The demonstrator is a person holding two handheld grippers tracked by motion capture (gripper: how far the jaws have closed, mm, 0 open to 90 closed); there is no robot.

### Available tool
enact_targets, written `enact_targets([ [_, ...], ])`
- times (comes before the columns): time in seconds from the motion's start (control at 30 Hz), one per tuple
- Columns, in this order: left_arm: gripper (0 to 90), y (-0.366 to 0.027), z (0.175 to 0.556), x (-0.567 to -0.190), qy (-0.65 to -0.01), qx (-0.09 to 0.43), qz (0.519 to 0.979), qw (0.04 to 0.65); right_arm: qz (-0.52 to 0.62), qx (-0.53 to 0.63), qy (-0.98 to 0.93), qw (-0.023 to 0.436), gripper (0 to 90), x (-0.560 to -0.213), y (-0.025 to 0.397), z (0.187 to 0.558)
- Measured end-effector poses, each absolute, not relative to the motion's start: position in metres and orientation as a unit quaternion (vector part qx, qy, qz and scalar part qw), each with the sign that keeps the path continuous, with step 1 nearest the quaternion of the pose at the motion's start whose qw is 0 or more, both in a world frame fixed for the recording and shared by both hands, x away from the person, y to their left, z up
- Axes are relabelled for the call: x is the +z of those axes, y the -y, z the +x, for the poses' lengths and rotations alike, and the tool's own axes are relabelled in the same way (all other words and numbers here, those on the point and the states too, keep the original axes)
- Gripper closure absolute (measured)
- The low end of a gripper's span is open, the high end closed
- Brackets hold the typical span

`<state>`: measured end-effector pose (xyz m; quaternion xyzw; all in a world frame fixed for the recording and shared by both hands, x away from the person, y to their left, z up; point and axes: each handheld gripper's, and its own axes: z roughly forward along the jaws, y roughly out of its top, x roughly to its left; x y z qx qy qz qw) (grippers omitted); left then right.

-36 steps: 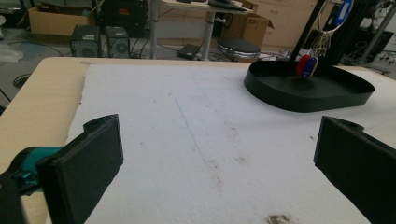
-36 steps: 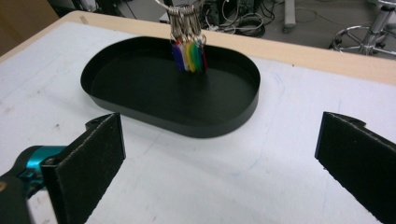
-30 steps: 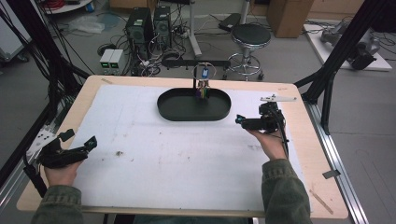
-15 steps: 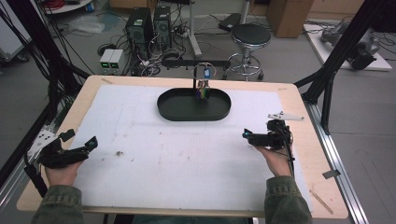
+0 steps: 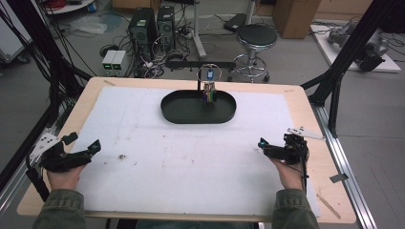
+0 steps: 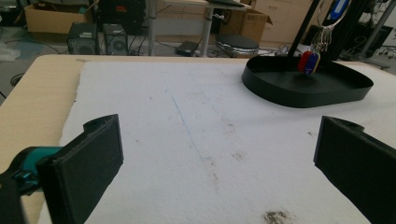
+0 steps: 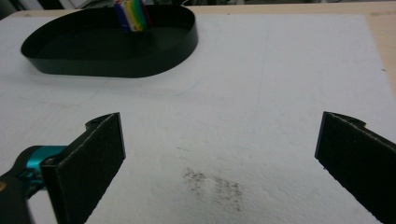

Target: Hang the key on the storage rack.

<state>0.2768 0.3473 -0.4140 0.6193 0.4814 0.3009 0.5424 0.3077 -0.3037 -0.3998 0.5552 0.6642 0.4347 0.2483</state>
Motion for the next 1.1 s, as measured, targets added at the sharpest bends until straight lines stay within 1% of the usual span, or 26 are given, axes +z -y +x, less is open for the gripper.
enact_targets([
  [0.2, 1.8, -0.347, 0.277, -0.414, -0.483, 0.3, 0.62, 0.541, 0.572, 0.451, -0.633, 0.262, 0.6, -0.409, 0.316, 0.295],
  [0.27, 1.8, -0.347, 0.277, -0.414, -0.483, 0.299, 0.62, 0.541, 0.574, 0.453, -0.626, 0.274, 0.6, -0.41, 0.317, 0.293],
  [0.37, 1.8, -0.347, 0.277, -0.414, -0.483, 0.3, 0.619, 0.541, 0.572, 0.459, -0.611, 0.298, 0.6, -0.407, 0.316, 0.288],
  [0.4, 1.8, -0.347, 0.277, -0.414, -0.484, 0.3, 0.619, 0.542, 0.561, 0.467, -0.601, 0.325, 0.6, -0.404, 0.316, 0.285],
  [0.43, 1.8, -0.347, 0.277, -0.415, -0.484, 0.3, 0.618, 0.542, 0.561, 0.467, -0.601, 0.325, 0.6, -0.404, 0.316, 0.285],
  [0.5, 1.8, -0.348, 0.277, -0.415, -0.484, 0.3, 0.618, 0.542, 0.554, 0.48, -0.588, 0.341, 0.6, -0.401, 0.315, 0.281],
  [0.9, 1.8, -0.347, 0.279, -0.415, -0.483, 0.3, 0.621, 0.54, 0.543, 0.508, -0.55, 0.38, 0.6, -0.396, 0.317, 0.277],
  [1.1, 1.8, -0.345, 0.28, -0.415, -0.48, 0.3, 0.626, 0.536, 0.54, 0.502, -0.555, 0.385, 0.6, -0.396, 0.315, 0.276],
])
